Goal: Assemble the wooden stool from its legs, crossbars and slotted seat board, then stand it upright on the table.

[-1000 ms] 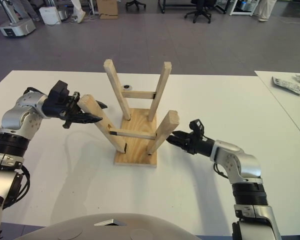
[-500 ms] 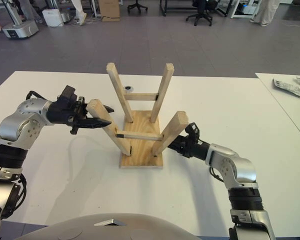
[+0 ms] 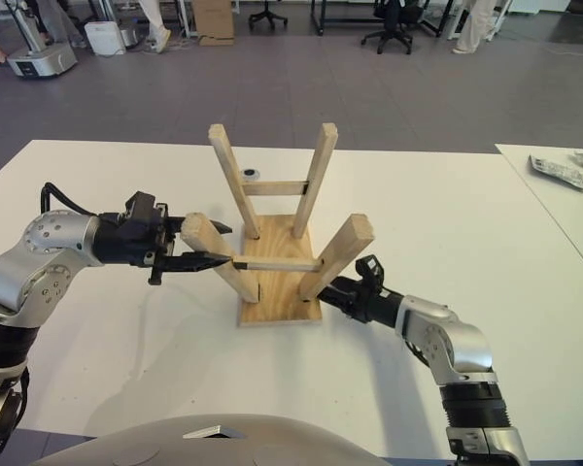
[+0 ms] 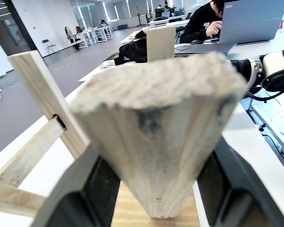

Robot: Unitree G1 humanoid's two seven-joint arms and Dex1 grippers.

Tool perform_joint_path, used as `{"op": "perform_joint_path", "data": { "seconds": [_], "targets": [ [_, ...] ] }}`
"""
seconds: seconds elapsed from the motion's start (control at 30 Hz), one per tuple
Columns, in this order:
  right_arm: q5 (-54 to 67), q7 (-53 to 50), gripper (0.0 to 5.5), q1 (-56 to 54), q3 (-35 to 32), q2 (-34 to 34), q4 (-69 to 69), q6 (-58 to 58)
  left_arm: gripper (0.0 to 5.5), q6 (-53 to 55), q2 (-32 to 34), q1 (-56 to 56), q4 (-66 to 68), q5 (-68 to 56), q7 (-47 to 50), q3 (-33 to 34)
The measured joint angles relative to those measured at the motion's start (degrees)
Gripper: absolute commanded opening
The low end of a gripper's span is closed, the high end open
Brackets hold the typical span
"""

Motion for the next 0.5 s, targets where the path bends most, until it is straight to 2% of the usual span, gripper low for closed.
{"op": "perform_joint_path", "data": {
  "seconds": [0.47, 0.5],
  "targets": [
    [-0.11, -2.91, 3.11, 0.61, -0.28, -0.26, -1.15, -1.14, 2.03, 2.86, -1.75, 4.19, -5.86, -2.14, 9.54, 0.35],
    [-0.11, -3.0, 3.11, 0.6, -0.28, -0.25, -1.16, -1.21, 2.41, 2.86, -1.8, 4.84, -6.26, -2.71, 10.46, 0.35]
  ]
}}
